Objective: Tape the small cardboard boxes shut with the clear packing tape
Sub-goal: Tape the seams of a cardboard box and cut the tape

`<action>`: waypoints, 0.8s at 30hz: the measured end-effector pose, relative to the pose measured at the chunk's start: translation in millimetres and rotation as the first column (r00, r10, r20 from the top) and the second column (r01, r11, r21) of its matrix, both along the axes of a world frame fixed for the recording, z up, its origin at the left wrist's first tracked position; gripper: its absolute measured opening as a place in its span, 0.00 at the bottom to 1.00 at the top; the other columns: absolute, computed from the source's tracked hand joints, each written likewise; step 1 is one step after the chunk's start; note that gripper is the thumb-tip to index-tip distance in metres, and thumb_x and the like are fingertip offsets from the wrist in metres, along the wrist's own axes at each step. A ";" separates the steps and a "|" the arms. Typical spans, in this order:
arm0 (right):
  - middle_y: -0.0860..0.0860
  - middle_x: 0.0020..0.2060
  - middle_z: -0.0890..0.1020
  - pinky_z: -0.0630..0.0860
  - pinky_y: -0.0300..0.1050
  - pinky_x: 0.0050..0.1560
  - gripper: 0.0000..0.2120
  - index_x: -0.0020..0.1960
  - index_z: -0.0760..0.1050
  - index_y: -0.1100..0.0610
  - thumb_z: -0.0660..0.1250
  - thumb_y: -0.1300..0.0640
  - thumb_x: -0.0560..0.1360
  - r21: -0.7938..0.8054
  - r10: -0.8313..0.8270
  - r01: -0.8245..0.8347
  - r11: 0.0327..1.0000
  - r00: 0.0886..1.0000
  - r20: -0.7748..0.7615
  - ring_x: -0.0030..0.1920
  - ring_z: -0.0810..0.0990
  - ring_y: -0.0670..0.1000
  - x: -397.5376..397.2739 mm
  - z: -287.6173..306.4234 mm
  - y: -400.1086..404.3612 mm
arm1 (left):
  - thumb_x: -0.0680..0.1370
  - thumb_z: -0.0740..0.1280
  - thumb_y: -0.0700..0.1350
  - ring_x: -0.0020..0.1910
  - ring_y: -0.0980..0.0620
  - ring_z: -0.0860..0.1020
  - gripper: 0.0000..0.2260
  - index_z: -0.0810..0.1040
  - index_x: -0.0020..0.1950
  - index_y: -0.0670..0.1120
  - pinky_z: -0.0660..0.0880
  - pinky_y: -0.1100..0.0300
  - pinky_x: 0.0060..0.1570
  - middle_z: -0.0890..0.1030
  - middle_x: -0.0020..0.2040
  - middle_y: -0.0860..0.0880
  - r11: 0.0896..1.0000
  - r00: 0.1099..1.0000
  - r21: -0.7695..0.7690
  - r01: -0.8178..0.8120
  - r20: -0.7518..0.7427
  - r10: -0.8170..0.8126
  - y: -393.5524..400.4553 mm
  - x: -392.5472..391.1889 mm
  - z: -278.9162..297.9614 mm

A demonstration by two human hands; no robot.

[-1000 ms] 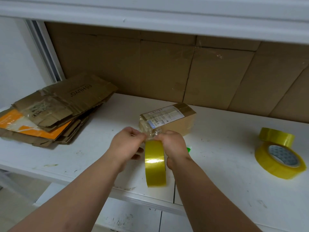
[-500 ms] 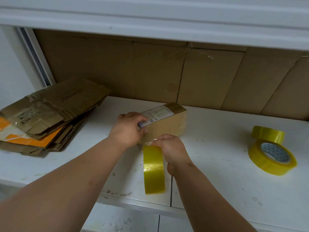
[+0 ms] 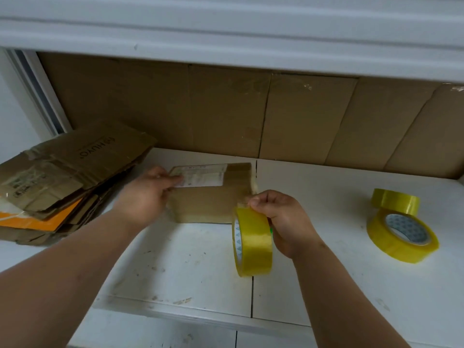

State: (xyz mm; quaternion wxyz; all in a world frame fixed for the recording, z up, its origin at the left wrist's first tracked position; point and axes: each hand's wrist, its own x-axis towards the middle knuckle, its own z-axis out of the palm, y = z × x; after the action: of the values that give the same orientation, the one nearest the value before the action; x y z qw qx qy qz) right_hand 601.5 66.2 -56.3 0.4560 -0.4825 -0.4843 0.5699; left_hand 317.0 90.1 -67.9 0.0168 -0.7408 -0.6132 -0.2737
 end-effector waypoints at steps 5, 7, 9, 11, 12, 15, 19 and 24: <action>0.45 0.34 0.81 0.71 0.41 0.46 0.10 0.36 0.77 0.57 0.69 0.67 0.74 0.044 0.002 -0.004 0.999 0.999 0.048 0.41 0.78 0.48 4.5 6.7 7.2 | 0.81 0.62 0.39 0.64 0.44 0.75 0.18 0.77 0.69 0.54 0.75 0.53 0.60 0.72 0.70 0.47 0.998 0.998 -0.032 -0.055 -0.015 0.054 -0.4 -11.1 0.9; 0.48 0.36 0.82 0.70 0.44 0.49 0.07 0.39 0.79 0.57 0.70 0.66 0.74 0.004 0.032 -0.033 0.999 0.996 0.083 0.43 0.78 0.50 2.9 8.3 13.2 | 0.81 0.62 0.41 0.67 0.41 0.73 0.19 0.75 0.70 0.55 0.75 0.51 0.61 0.69 0.73 0.46 0.995 0.995 -0.062 -0.077 -0.063 0.073 -0.2 -8.9 -0.4; 0.50 0.37 0.83 0.70 0.46 0.52 0.05 0.41 0.80 0.58 0.71 0.65 0.73 -0.039 0.053 -0.049 0.998 0.993 0.110 0.45 0.79 0.51 -1.1 6.5 17.0 | 0.81 0.62 0.40 0.67 0.39 0.73 0.19 0.75 0.71 0.54 0.75 0.49 0.62 0.68 0.74 0.44 0.991 0.994 -0.089 -0.104 -0.051 0.100 2.5 -5.0 -4.3; 0.49 0.38 0.83 0.69 0.43 0.49 0.05 0.41 0.80 0.57 0.71 0.65 0.73 -0.058 0.057 -0.049 0.997 0.986 0.156 0.46 0.78 0.49 -4.5 4.3 16.7 | 0.81 0.61 0.39 0.65 0.41 0.75 0.17 0.77 0.69 0.51 0.75 0.51 0.62 0.72 0.71 0.43 0.988 0.991 -0.127 -0.086 0.094 0.099 5.4 -0.2 -7.0; 0.49 0.39 0.83 0.68 0.42 0.47 0.05 0.41 0.80 0.57 0.71 0.65 0.73 -0.061 0.059 -0.049 0.997 0.984 0.167 0.46 0.78 0.48 -6.3 3.3 15.3 | 0.82 0.61 0.38 0.62 0.43 0.76 0.16 0.78 0.67 0.50 0.75 0.52 0.61 0.74 0.68 0.44 0.986 0.972 -0.151 -0.075 0.209 0.106 7.4 2.2 -4.3; 0.48 0.35 0.82 0.69 0.45 0.48 0.06 0.39 0.80 0.56 0.72 0.64 0.72 -0.080 0.116 -0.104 0.991 0.980 0.160 0.44 0.78 0.50 -12.7 -3.0 11.0 | 0.83 0.61 0.44 0.57 0.50 0.76 0.13 0.78 0.66 0.51 0.73 0.56 0.56 0.76 0.66 0.49 0.935 0.769 -0.354 -0.037 0.587 0.253 10.0 16.0 21.3; 0.47 0.37 0.84 0.73 0.46 0.47 0.08 0.35 0.80 0.50 0.74 0.59 0.71 -0.130 0.270 -0.251 0.959 0.950 0.157 0.42 0.80 0.51 -35.5 -15.2 -1.3 | 0.76 0.57 0.71 0.79 0.46 0.48 0.32 0.66 0.75 0.56 0.51 0.45 0.76 0.54 0.81 0.50 0.839 0.944 -0.530 -0.123 0.198 0.263 20.4 29.4 41.6; 0.49 0.37 0.83 0.69 0.46 0.45 0.09 0.37 0.80 0.52 0.72 0.62 0.73 -0.114 0.237 -0.225 0.968 0.966 0.103 0.40 0.78 0.49 -38.7 -11.7 -4.3 | 0.70 0.60 0.75 0.77 0.42 0.53 0.43 0.58 0.78 0.54 0.57 0.48 0.73 0.54 0.79 0.47 0.879 0.975 -0.422 -0.220 -0.127 0.183 21.1 43.9 30.4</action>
State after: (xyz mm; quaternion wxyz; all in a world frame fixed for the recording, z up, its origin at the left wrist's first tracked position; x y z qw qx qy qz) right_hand 562.8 61.9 -68.0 0.3327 -0.4774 -0.5332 0.6141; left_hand 360.9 111.1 -37.5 -0.0946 -0.6688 -0.7312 -0.0961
